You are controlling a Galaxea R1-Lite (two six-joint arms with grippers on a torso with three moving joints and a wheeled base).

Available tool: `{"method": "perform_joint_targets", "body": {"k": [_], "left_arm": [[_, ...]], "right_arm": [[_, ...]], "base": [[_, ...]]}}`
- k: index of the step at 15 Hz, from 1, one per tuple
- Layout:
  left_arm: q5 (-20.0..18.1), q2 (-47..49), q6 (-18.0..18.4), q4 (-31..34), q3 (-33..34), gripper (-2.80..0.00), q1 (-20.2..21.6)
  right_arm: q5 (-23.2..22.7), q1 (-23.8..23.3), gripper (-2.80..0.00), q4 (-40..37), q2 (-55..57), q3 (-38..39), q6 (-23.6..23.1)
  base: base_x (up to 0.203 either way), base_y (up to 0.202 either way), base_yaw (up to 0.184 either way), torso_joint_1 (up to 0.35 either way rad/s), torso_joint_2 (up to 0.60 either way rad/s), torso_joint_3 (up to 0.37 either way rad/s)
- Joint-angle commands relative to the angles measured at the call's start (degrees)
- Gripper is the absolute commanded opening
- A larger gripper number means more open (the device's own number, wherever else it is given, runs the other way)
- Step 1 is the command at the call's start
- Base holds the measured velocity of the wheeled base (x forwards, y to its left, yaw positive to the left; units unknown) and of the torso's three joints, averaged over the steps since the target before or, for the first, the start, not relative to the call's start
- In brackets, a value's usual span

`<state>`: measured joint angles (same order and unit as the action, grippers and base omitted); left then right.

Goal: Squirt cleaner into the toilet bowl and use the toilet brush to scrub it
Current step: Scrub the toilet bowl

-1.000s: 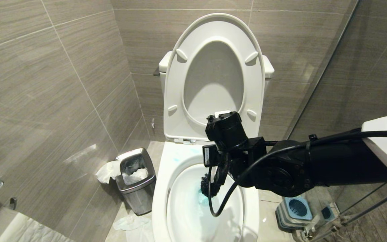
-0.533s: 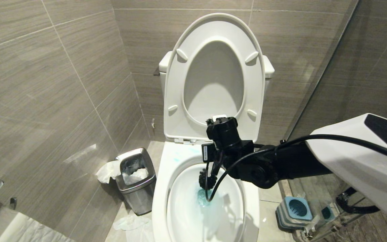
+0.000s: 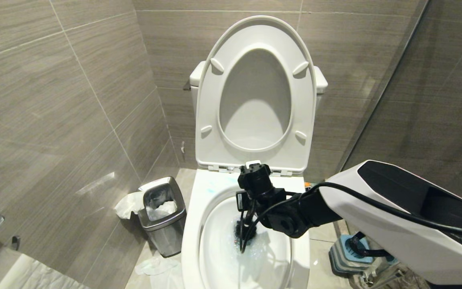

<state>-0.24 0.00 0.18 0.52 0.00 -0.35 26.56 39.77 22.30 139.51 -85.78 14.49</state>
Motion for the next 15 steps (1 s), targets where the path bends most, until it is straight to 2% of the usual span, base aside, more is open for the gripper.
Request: {"method": "perform_joint_targets", "body": {"k": [1,3,5,8,15], "left_arm": [[-0.02,0.05,0.0,0.0,0.14,-2.8,0.0],[-0.02,0.03,0.0,0.0,0.11,-2.8,0.0],[-0.02,0.09,0.0,0.0,0.12,-2.8,0.0],[-0.02,0.09,0.0,0.0,0.15,-2.8,0.0],[-0.02,0.09,0.0,0.0,0.17,-2.8,0.0]], "right_arm": [[0.24,0.06,-2.8,0.04,0.4,-0.28,-0.05],[0.19,0.77,-2.8,-0.18,-5.38,2.18,-0.14],[0.2,2.22,-2.8,-0.27,-13.15,7.88,-0.33],[0.16,3.9,-2.8,-0.27,-20.47,13.67,-2.18],[0.19,3.63,-2.8,1.72,-12.15,12.34,-2.36]], "base": [[0.0,0.0,0.0,0.0,0.0,0.0],[0.0,0.0,0.0,0.0,0.0,0.0],[0.0,0.0,0.0,0.0,0.0,0.0],[0.0,0.0,0.0,0.0,0.0,0.0],[0.0,0.0,0.0,0.0,0.0,0.0]]}}
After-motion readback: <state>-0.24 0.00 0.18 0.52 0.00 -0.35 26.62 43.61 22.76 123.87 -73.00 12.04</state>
